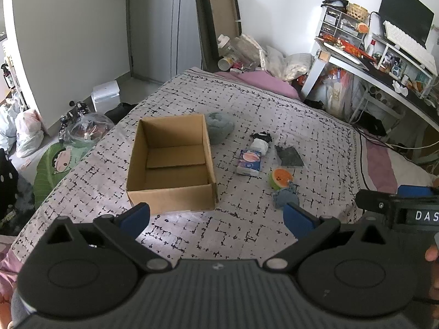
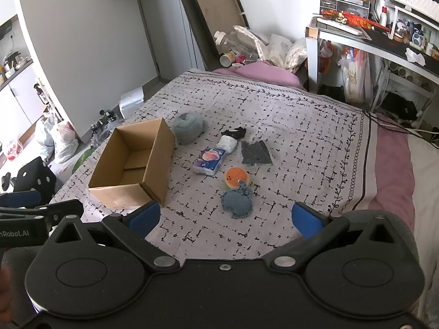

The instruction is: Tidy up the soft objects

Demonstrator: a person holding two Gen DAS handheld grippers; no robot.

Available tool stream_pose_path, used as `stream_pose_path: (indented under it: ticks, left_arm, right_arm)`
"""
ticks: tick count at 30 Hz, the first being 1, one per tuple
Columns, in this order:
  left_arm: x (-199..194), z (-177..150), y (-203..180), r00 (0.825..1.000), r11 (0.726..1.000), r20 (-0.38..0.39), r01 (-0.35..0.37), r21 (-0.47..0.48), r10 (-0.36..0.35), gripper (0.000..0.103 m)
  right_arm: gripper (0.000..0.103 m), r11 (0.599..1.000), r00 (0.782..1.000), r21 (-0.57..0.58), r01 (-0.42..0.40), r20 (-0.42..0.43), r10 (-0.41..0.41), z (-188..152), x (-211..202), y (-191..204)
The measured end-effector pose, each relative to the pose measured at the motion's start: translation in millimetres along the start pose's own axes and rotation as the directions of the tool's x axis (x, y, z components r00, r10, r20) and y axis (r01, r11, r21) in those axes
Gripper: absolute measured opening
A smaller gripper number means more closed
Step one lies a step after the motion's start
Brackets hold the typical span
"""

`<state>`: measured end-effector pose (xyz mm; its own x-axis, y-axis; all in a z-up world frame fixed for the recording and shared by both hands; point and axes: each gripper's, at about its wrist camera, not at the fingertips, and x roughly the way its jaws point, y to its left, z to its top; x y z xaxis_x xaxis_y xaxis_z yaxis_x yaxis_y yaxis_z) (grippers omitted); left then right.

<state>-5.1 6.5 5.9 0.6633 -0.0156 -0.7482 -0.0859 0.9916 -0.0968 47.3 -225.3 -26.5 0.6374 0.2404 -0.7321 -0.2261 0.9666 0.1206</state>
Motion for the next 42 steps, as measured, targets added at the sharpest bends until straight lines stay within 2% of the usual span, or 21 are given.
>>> stream_pose_path:
  ticks: [16, 27, 33, 42]
  left_arm:
    - [31.5, 14.3, -16.6, 0.999, 0.999, 0.0, 0.032, -0.017, -0.032, 0.102]
    - [67.4, 23.2, -29.7, 0.996, 0.995, 0.001, 0.091, -0.033, -0.091, 0.1]
    - [96.3, 23.1, -36.4, 0.992, 0.991, -0.038, 0.119, -0.056, -0.121, 0.099]
    - [139.5, 19.9, -47.6, 0.985, 0.983, -0.095, 0.127, -0.134, -0.141, 0.087]
  right_arm:
    - [0.103, 0.998, 0.999, 0.05, -0.031, -0.03, 0.033, 2.4, 26.5, -33.8]
    - [0.101, 0.994, 0.997, 0.094, -0.06, -0.045, 0.065, 9.8, 56.4, -53.1]
    - [0.097, 0.988, 0.995, 0.137, -0.078, -0.059, 0.086, 14.5, 71.4, -66.0]
    - [0.096, 0.976, 0.989, 0.196, -0.093, -0.096, 0.113, 21.1, 103.2, -84.8]
